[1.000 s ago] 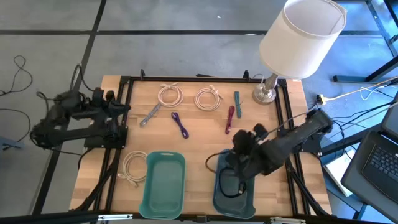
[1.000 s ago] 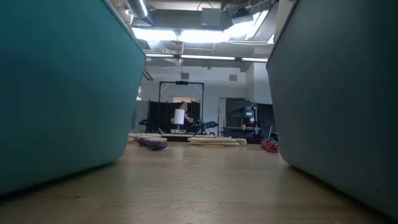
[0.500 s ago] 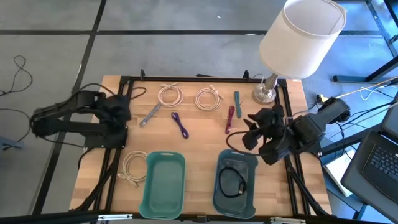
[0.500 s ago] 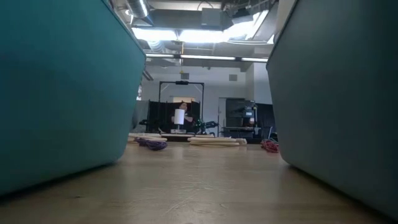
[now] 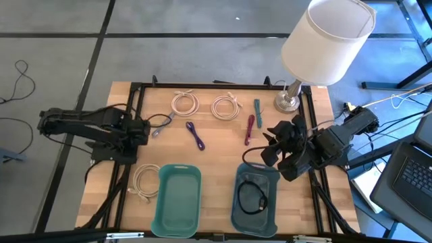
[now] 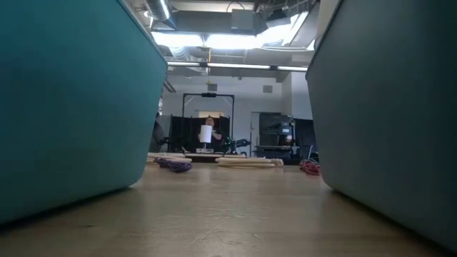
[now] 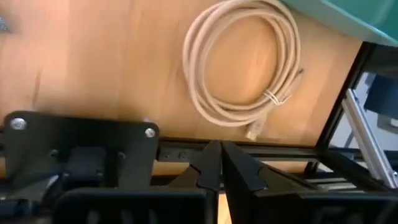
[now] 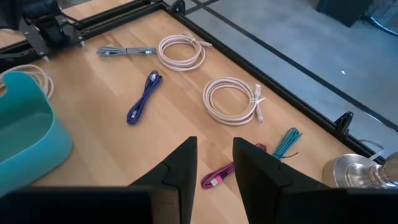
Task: Pick and place USB-C Cables
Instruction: Put the bottom brown HDMI cable into the blue bin
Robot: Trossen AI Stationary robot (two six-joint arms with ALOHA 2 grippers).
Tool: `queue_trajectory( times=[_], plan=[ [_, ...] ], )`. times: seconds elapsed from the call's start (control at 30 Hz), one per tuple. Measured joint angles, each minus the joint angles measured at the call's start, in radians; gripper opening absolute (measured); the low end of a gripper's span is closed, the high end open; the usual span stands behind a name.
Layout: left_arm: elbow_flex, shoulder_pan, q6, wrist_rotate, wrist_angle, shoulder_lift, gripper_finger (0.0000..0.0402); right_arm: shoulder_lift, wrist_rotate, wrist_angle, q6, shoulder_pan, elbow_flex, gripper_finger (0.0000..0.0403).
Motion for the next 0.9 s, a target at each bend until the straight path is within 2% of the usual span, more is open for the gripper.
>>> queue_trajectory(
  times=[0.23,0.37,0.5,0.67,0.9],
  plan=[
    [-0.1,-0.123,-0.194,-0.066,0.374,0.038,0.0082,0.0,-0.013,0.006,-0.008,0.0,0.0,0.0105],
    [-0.168,-0.177,-0.255,-0.108,0.388,0.103,0.0126,0.0,-0.045,0.009,-0.008,0.0,-0.001,0.0105],
    [-0.206,-0.205,-0.297,-0.107,0.392,0.159,0.0157,0.0,-0.061,0.008,-0.009,0.0,-0.001,0.0105],
    [-0.24,-0.247,-0.296,-0.11,0.489,0.2,0.0175,0.0,-0.061,0.008,-0.009,0.0,-0.001,0.0105],
    [-0.254,-0.261,-0.287,-0.202,0.516,0.257,0.0183,0.0,-0.061,0.012,-0.009,0.0,-0.001,0.0105]
  ],
)
